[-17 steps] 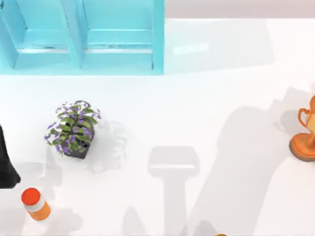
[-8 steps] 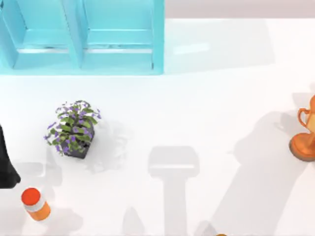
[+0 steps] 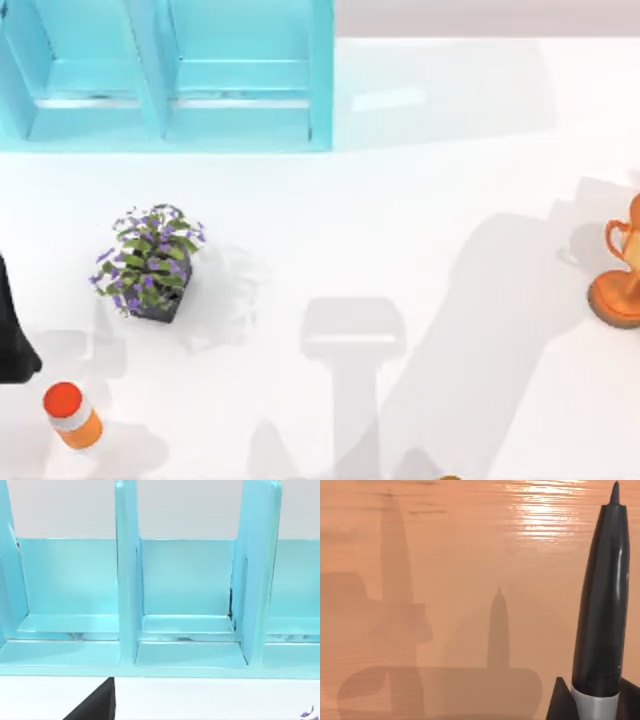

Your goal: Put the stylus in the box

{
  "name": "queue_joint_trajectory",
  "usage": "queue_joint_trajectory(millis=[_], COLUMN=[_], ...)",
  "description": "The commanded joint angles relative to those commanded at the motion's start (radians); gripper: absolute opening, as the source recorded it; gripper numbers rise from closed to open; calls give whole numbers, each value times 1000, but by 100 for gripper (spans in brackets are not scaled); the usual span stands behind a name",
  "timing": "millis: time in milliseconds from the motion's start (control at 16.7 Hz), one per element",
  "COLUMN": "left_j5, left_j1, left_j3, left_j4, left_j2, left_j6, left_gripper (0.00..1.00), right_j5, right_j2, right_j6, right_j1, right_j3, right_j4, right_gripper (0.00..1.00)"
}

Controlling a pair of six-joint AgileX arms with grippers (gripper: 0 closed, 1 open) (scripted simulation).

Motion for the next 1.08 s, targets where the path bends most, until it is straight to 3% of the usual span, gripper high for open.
queue_joint_trajectory(millis=[300, 660, 1080], left_j5=[0, 0, 0], left_j1=[0, 0, 0], left_j3=[0, 0, 0], left_j4=[0, 0, 0], left_j2=[0, 0, 0], left_j6=[0, 0, 0], left_gripper=[100, 100, 100], right_j5=[-6, -6, -6], right_j2=[-54, -63, -63], right_j6=[-48, -63, -63], right_j1=[-72, -96, -96], right_j3=[-167, -185, -185], right_j4=[114, 124, 124], right_gripper=[0, 0, 53])
